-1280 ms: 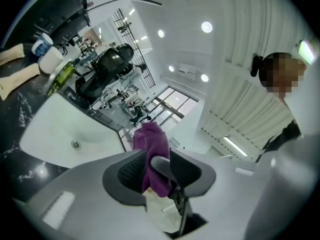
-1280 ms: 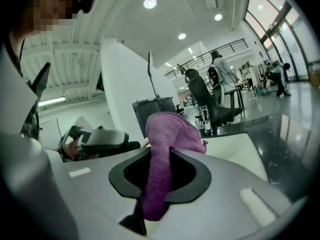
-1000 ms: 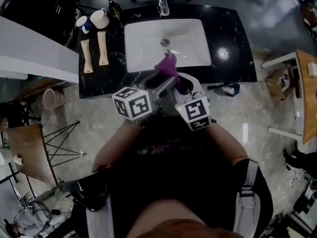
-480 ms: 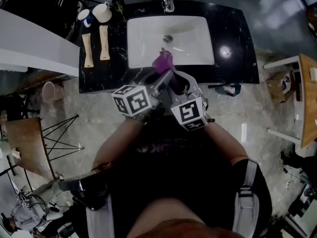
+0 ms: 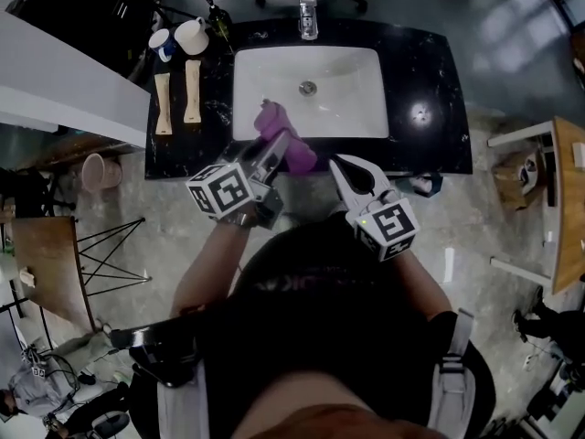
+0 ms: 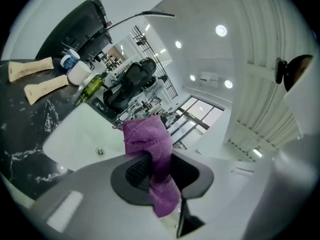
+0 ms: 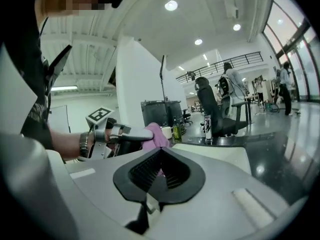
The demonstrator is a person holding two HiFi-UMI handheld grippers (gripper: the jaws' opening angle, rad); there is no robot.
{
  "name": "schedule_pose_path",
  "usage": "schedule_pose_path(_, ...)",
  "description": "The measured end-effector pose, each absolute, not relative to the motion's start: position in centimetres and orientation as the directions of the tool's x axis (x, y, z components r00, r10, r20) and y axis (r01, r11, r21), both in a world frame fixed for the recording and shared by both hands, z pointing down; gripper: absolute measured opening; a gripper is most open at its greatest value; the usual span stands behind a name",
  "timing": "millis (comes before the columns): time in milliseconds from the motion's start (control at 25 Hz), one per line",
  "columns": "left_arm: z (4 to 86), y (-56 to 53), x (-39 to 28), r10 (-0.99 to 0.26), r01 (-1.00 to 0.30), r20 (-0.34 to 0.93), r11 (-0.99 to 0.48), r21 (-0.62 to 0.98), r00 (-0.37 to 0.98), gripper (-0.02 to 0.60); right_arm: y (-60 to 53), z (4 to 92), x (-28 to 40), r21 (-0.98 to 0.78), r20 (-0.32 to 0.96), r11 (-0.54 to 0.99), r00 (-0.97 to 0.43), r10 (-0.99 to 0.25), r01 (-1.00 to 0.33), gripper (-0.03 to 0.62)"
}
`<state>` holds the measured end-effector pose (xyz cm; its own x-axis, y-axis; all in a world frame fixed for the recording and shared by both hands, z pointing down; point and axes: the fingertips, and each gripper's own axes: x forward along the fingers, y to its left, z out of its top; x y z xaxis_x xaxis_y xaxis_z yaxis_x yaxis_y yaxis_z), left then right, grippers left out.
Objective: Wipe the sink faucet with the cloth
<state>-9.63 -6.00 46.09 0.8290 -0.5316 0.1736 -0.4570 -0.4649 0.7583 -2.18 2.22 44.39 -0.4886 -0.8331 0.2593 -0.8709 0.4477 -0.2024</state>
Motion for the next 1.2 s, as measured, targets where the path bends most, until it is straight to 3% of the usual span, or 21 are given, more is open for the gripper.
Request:
schedule_pose_path(240,44.1,-7.0,-6.9,-0.529,-0.462,0.148,-0.531,0.710,0.835,0.081,2.0,44.5,3.9,-0.413,0.235,0.439,-0.559,-0.796,-0.798,0.011)
schedule_pose_path(680,40.3,-12.1,-5.6,-0.566,-0.503,0.121,-0.588,0.633,0.815,0.081,3.1,46.9,10.7,-0.473,0.275,0.432,-0.595,-0.756,-0.768,0.011)
schedule_pose_path(920,38.4,-18.7,-5.2,-0.556,-0.528,0.148,-0.623,0.577,0.818,0.081,2.6,47.5,13.4,-0.486,0.290,0.354,-0.530,-0.797,-0.799,0.011)
schedule_pose_path(1200,37.6,-29.4,-3.4,-0.539,-0.483,0.103,-0.635,0.603,0.836,0.083,0.9,47.5,17.1,-0.481,0.304,0.161,-0.336,-0.891,-0.862,0.011)
